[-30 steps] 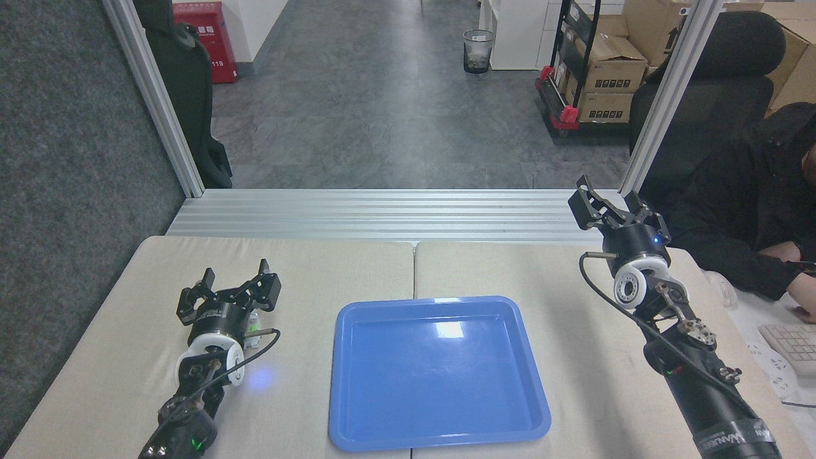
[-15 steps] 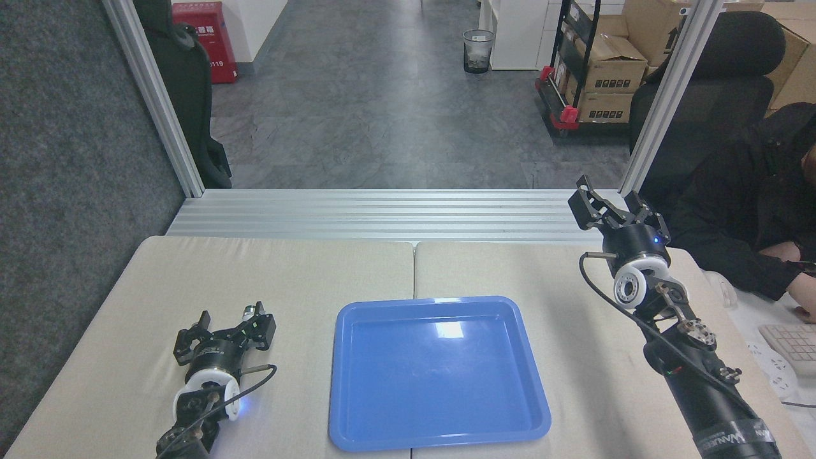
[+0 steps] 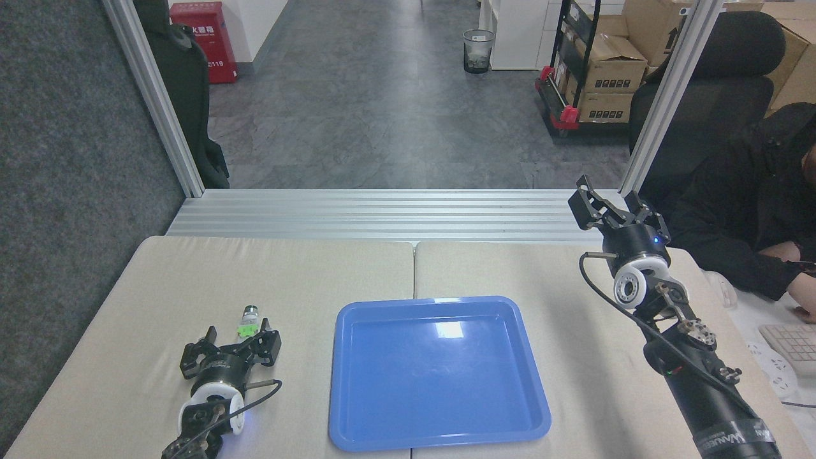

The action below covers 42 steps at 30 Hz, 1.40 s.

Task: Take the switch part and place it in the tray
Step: 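Close the left gripper on the small green-and-white switch part, then lift the switch part and carry it over the blue tray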

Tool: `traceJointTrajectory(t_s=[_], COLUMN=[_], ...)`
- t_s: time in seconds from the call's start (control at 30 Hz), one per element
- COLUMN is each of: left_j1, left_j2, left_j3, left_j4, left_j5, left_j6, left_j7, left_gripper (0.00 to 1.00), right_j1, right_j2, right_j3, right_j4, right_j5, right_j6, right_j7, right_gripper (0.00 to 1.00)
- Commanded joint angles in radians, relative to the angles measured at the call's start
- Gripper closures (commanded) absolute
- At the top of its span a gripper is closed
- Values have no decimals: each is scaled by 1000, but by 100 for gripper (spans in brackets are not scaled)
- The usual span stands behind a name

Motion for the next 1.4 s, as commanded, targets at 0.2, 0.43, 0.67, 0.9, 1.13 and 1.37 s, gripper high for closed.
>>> traceJointTrajectory(t_s=[0.2,0.43,0.67,0.9,1.13,1.37], left_j1=[-3,-1,-8,0,6,-6], left_j2=[-5,-6,-3,58,-7,-54], left_j3=[-66,-67,-64,-44,-56,-265], left_j4=[97,104,52,-377,-709,-640], left_j5=[1,1,2,22,24,2], left_j6=[0,-9,-20,-93,-386,-509], left_j7=[36,45,65,35,-111,-180], left_gripper=[38,89,100,100,100,100], right_j1=[0,0,0,0,0,0], right_j2=[0,0,0,0,0,0], right_j3=[0,0,0,0,0,-1], right_j4=[0,0,0,0,0,0], right_j5=[0,0,0,0,0,-1], right_j6=[1,1,1,1,1,1], right_j7=[0,0,0,0,0,0], right_gripper=[1,1,1,1,1,1])
